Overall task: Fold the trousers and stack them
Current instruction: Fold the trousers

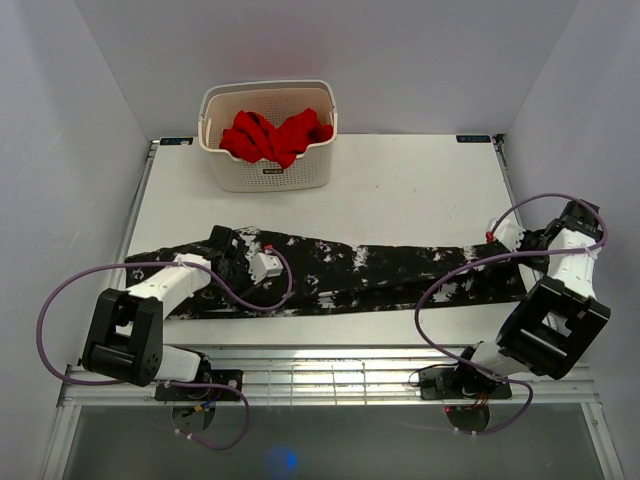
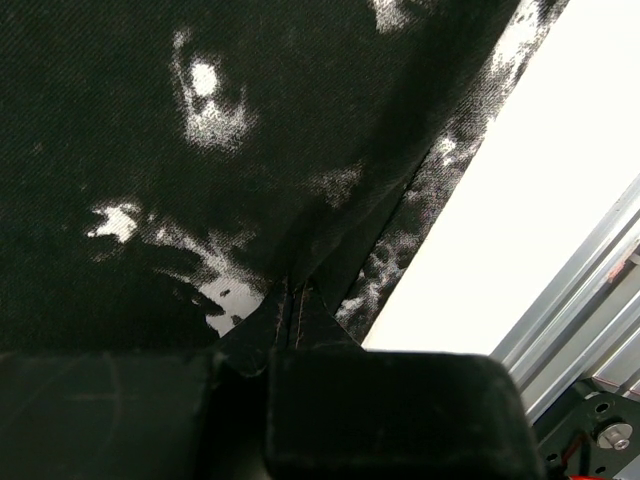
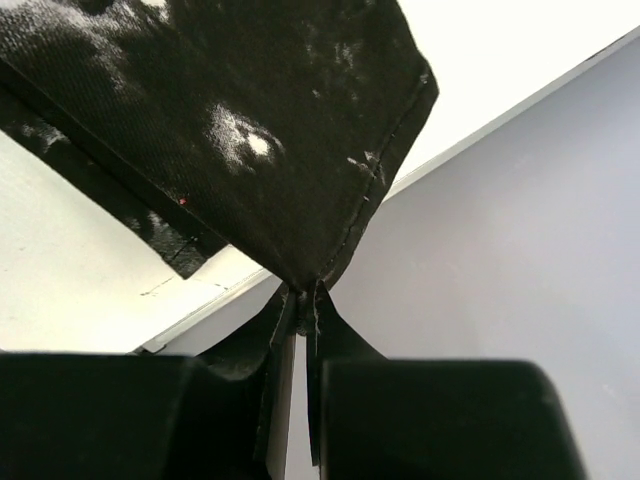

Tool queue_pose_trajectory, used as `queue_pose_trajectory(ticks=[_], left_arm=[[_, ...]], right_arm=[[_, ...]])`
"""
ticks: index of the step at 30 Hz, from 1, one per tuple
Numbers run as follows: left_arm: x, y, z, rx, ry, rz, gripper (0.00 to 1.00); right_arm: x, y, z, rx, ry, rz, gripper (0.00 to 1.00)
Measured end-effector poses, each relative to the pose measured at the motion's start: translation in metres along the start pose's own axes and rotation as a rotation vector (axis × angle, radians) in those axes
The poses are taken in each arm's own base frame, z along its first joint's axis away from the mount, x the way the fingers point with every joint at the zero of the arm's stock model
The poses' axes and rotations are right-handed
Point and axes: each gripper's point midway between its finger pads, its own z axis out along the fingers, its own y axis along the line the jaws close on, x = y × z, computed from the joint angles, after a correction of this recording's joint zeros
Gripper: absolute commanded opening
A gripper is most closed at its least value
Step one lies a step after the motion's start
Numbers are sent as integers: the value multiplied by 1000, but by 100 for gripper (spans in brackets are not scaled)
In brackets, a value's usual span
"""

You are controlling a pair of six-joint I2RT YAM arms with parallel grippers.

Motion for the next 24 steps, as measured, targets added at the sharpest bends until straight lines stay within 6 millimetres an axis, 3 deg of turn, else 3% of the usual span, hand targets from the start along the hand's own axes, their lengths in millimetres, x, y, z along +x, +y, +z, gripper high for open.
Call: queue_pose_trajectory(ticks=[6,15,17,20,21,23,24], left_arm=[[0,0,0,0,1,0,0],[1,1,-1,20,-9,-18,0],[1,2,-1,26,-12,-18,0],[1,1,-2,39,-19,-13,17],[0,2,-3,42,-24,-2,36],[-4,1,-6,54,-44,24,53],[-4,-3,-9,70,-44,30,68]], right_arm=[[6,3,5,-29,-21,-7,8],[38,76,51,-129,50,-42,8],[40,72,50,-92,70,-60,8],[41,72,51,-86,76,-61,8],[41,72,51,-88,76,-59,8],[41,71,51,-90,76,-55,9],[41,71,51,-95,75,-53,13]])
